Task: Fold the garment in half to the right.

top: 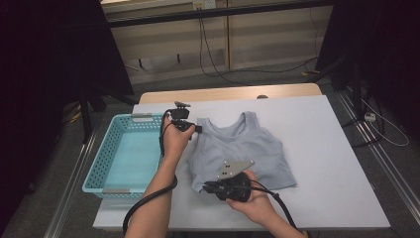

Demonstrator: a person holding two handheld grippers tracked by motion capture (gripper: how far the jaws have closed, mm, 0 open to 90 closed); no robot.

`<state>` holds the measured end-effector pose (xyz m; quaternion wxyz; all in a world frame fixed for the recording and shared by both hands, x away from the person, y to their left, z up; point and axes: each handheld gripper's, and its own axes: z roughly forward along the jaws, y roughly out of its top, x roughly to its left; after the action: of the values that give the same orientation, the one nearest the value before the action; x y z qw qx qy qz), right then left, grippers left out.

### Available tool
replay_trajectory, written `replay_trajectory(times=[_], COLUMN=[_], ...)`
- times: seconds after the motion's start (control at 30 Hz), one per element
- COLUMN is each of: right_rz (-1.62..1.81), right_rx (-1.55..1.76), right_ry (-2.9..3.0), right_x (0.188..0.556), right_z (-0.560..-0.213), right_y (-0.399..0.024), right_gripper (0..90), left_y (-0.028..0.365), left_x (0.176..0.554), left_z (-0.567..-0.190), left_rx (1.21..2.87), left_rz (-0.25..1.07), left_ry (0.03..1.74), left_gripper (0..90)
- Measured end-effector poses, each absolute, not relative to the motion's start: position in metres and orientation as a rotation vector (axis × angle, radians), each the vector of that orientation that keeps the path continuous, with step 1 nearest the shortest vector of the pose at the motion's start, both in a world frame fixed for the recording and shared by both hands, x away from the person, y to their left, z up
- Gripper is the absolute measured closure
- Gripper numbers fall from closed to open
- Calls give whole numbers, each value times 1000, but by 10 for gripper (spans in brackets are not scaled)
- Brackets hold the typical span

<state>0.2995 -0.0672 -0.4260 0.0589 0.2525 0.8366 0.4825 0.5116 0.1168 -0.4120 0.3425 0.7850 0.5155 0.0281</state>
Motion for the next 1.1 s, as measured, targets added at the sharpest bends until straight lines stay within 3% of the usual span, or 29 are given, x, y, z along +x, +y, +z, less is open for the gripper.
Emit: replay_trajectory(times=[1.1], right_rz=[1510], right_rx=[738], right_ry=[2516], right_x=[297], right_z=[-422], right_y=[-61], right_gripper=[842], left_y=[126], left_x=[514], left_z=[-398], left_rx=[2061], left_rz=[100], left_ry=[1384], left_gripper=[856])
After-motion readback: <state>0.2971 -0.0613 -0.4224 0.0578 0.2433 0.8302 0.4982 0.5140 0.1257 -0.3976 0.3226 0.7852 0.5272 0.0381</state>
